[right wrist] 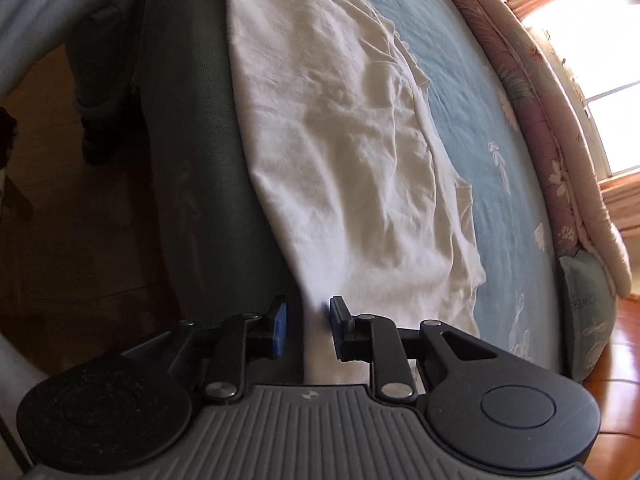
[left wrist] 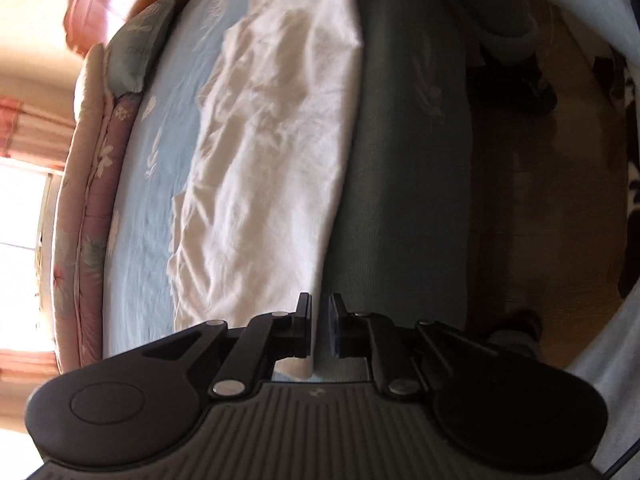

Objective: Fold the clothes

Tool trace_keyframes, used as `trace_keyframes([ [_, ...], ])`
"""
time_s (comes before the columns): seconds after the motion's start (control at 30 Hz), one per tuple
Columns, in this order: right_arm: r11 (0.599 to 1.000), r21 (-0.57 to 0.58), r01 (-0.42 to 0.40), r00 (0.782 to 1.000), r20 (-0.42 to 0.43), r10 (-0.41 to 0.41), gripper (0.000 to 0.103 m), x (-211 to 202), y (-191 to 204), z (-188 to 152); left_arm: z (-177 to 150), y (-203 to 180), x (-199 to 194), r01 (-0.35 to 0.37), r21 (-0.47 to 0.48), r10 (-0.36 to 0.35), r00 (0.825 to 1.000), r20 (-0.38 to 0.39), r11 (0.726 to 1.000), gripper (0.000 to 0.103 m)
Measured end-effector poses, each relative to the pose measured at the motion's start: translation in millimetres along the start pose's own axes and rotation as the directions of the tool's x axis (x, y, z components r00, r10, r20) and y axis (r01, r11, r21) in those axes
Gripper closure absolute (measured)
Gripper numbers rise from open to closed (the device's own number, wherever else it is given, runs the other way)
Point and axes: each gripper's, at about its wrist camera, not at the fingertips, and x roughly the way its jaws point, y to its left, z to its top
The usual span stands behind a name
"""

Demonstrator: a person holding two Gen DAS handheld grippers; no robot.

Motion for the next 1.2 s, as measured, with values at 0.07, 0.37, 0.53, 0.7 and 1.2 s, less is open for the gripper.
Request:
trace_keyframes([
  [0.07, 0.993, 0.104, -0.048, 0.998, 0.039, 0.044, 0.077, -16.8, -19.5, -8.1, -2.2, 29.1, -7.1, 0.006, -0.142, -0.004, 1.000, 0.013, 0.990, 0.092],
  [0.37, 0.825, 0.541, -0.163, 0.982, 0.174, 0.079, 0.077, 11.7, -81.1, -13.8, 2.5, 64.0, 34.4, 0.135, -0.549, -0.107, 0.991, 0.083, 0.825, 0.081],
  [0.53, 0.798, 0.582, -0.156, 0.987, 0.126, 0.102, 0.076, 32.2, -55.3, -37.9, -38.0, 49.8, 42.1, 0.190, -0.687, -0.192, 0.979, 0.075, 0.701, 0.071],
  [0.7, 0.743, 0.654, -0.142, 0.984, 0.172, 0.037, 0.075, 16.3, -75.6, -48.7, -53.2, 85.8, 32.3, 0.214, -0.807, -0.166, 0.975, 0.146, 0.551, 0.064],
  [1.2, 0.471, 0.876, -0.104, 0.977, 0.178, -0.114, 0.068, 44.3, -110.2, -77.7, -71.4, 132.9, 81.4, 0.194, -0.929, -0.054, 0.981, 0.186, 0.315, 0.052],
])
